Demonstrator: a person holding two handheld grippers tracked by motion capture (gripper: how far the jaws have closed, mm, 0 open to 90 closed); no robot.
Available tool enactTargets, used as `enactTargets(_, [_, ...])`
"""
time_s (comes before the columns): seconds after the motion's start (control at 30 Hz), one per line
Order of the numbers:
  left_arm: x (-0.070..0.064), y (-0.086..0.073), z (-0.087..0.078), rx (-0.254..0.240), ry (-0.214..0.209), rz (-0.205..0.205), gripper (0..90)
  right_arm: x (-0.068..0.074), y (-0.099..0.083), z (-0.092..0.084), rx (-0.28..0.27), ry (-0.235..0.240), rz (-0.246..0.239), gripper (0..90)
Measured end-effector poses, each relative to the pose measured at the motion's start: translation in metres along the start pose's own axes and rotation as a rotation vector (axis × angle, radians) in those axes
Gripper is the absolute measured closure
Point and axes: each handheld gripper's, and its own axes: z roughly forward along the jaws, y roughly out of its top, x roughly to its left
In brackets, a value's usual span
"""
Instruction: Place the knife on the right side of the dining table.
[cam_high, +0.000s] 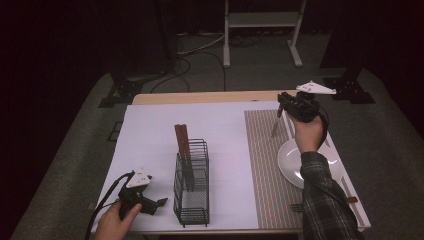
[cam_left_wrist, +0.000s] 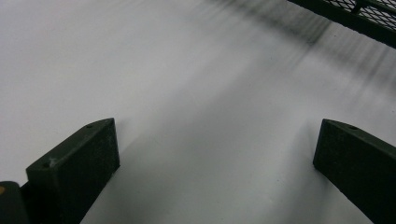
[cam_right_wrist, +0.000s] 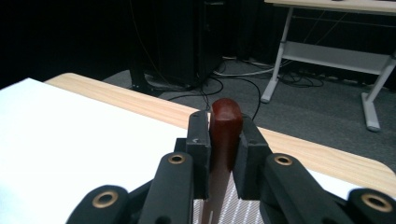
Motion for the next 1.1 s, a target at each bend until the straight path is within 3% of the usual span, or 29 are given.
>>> enactTargets(1.1, [0.0, 0.0, 0.0, 0.0, -0.001, -0.001, 0.0, -0.04, -0.013, -0.02, 0.039, -0.103, 0.026, 68.4])
